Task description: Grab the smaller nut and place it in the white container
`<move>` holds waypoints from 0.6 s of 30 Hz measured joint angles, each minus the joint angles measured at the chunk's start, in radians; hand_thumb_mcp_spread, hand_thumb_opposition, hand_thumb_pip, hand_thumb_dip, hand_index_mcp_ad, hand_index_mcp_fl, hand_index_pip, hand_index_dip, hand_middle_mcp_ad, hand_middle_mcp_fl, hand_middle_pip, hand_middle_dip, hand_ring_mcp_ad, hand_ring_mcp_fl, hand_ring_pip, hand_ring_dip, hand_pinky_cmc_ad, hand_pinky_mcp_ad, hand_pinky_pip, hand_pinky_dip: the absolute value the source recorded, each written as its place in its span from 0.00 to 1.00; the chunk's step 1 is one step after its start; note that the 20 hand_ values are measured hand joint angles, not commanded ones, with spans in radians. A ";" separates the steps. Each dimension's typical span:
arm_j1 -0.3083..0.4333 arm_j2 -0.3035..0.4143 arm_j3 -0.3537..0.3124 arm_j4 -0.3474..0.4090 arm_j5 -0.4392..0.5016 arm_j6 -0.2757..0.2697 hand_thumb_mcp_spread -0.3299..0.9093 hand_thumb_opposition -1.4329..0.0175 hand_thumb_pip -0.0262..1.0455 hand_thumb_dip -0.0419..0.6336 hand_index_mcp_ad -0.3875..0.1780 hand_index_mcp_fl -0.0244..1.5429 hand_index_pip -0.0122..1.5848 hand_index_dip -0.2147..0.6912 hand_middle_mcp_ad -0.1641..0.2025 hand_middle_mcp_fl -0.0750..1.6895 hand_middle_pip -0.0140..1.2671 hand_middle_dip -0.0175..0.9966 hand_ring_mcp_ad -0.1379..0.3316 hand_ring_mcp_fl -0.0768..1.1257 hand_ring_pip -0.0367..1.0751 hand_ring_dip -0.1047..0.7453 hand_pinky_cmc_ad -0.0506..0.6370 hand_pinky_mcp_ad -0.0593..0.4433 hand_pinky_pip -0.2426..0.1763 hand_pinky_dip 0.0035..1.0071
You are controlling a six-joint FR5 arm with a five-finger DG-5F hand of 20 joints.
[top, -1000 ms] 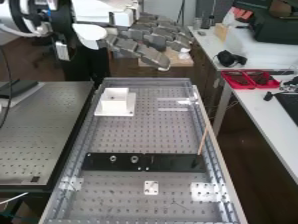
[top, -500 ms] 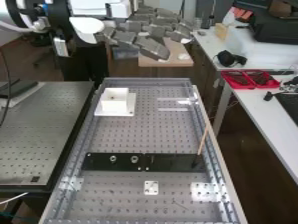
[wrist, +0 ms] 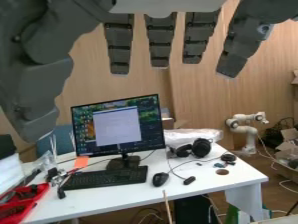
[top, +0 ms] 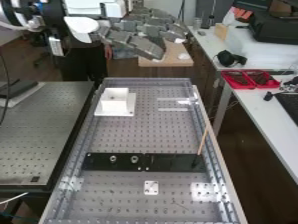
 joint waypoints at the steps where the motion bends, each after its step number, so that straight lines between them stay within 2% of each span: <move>1: -0.001 0.001 -0.001 -0.003 -0.002 0.000 0.44 0.51 0.57 0.23 0.44 0.15 0.05 0.55 0.65 0.05 0.12 0.25 0.61 0.07 0.11 0.28 0.65 0.71 0.39 0.29; 6: -0.002 0.001 -0.001 -0.012 -0.013 -0.004 0.44 0.50 0.57 0.23 0.44 0.15 0.05 0.56 0.65 0.05 0.12 0.25 0.61 0.07 0.11 0.28 0.65 0.70 0.39 0.29; 9: -0.002 0.000 -0.001 -0.016 -0.020 -0.004 0.44 0.50 0.56 0.23 0.44 0.15 0.05 0.56 0.65 0.05 0.12 0.25 0.61 0.07 0.11 0.28 0.65 0.74 0.39 0.29; 18: 0.011 0.005 0.019 -0.048 -0.011 0.005 0.44 0.50 0.55 0.23 0.44 0.13 0.05 0.56 0.65 0.05 0.12 0.25 0.61 0.07 0.11 0.28 0.65 0.74 0.38 0.29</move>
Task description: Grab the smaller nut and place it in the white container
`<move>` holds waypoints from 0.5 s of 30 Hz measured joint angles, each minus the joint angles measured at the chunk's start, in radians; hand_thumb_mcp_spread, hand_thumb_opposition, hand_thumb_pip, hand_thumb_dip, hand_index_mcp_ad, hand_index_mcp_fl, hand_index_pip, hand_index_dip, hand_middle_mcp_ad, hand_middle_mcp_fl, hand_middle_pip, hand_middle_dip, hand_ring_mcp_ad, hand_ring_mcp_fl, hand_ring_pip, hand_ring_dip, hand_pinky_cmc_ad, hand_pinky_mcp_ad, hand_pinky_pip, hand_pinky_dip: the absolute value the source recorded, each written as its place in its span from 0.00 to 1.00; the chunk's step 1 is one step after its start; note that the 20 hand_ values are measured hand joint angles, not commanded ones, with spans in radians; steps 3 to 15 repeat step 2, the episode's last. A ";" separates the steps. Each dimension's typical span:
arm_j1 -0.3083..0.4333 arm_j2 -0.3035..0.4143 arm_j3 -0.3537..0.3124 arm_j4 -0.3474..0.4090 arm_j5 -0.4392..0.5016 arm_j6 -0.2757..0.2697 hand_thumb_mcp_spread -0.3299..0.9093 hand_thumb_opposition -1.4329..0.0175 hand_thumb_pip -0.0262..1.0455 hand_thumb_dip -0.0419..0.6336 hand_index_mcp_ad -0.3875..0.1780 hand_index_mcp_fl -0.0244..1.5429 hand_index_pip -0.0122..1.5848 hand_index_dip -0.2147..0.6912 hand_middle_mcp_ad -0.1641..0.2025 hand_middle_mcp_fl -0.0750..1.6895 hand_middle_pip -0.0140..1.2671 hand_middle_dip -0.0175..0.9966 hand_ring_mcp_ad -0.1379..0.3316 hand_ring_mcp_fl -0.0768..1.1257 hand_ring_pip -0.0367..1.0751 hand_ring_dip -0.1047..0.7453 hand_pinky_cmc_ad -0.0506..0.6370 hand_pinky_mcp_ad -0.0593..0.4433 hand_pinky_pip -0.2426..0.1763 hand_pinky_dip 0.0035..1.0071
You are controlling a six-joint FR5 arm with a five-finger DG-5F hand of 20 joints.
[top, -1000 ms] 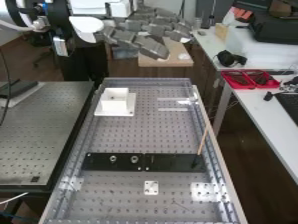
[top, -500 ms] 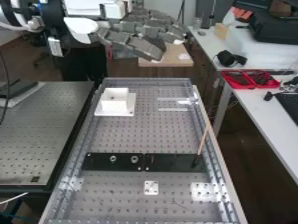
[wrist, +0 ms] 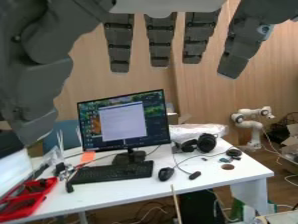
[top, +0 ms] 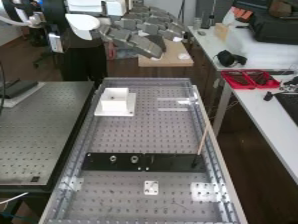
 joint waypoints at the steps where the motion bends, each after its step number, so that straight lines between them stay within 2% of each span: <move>1: 0.002 0.001 0.003 -0.003 0.003 0.001 0.44 0.50 0.55 0.22 0.44 0.13 0.05 0.56 0.65 0.05 0.12 0.25 0.61 0.07 0.11 0.28 0.67 0.74 0.36 0.28; 15: 0.003 0.001 0.004 -0.004 0.003 0.002 0.44 0.50 0.55 0.22 0.44 0.13 0.05 0.56 0.65 0.05 0.12 0.25 0.61 0.07 0.11 0.28 0.67 0.74 0.36 0.28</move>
